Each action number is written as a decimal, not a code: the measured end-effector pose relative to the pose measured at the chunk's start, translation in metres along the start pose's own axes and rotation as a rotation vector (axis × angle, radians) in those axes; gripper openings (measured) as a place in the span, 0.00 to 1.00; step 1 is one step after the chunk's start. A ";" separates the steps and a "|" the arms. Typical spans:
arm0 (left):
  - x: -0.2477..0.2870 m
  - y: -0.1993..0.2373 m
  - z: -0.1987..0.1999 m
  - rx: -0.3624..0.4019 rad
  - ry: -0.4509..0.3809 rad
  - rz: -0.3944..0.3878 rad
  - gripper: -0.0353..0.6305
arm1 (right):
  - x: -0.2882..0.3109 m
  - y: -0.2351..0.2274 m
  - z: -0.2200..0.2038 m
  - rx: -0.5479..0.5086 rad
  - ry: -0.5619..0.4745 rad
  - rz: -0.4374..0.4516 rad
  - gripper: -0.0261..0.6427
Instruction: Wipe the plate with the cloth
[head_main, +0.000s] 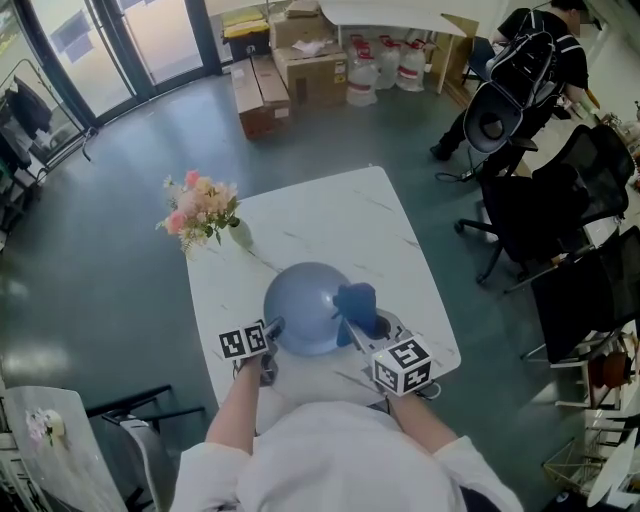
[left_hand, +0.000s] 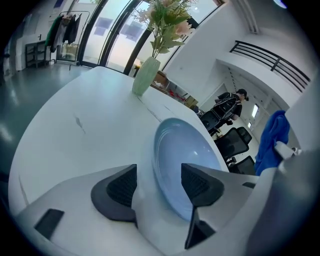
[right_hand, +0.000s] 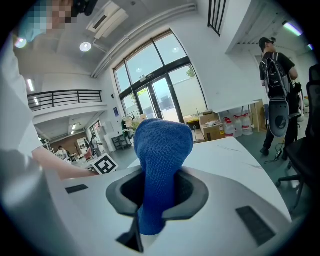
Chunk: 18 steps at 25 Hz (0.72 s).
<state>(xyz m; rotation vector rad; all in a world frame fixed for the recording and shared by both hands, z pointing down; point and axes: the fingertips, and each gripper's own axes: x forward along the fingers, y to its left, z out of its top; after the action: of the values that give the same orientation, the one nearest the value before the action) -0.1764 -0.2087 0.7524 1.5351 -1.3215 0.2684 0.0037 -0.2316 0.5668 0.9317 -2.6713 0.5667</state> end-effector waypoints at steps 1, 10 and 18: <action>0.000 -0.001 0.000 0.000 0.002 -0.004 0.46 | 0.000 -0.001 -0.001 0.001 0.001 -0.001 0.17; 0.005 -0.006 -0.005 0.075 0.045 0.007 0.41 | -0.001 -0.006 -0.003 0.009 0.007 -0.012 0.17; 0.008 0.000 -0.007 0.097 0.060 0.025 0.20 | -0.003 -0.009 -0.008 0.016 0.016 -0.023 0.17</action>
<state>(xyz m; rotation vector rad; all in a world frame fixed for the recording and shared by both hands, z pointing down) -0.1708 -0.2079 0.7613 1.5798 -1.2968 0.3965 0.0121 -0.2327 0.5757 0.9569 -2.6422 0.5882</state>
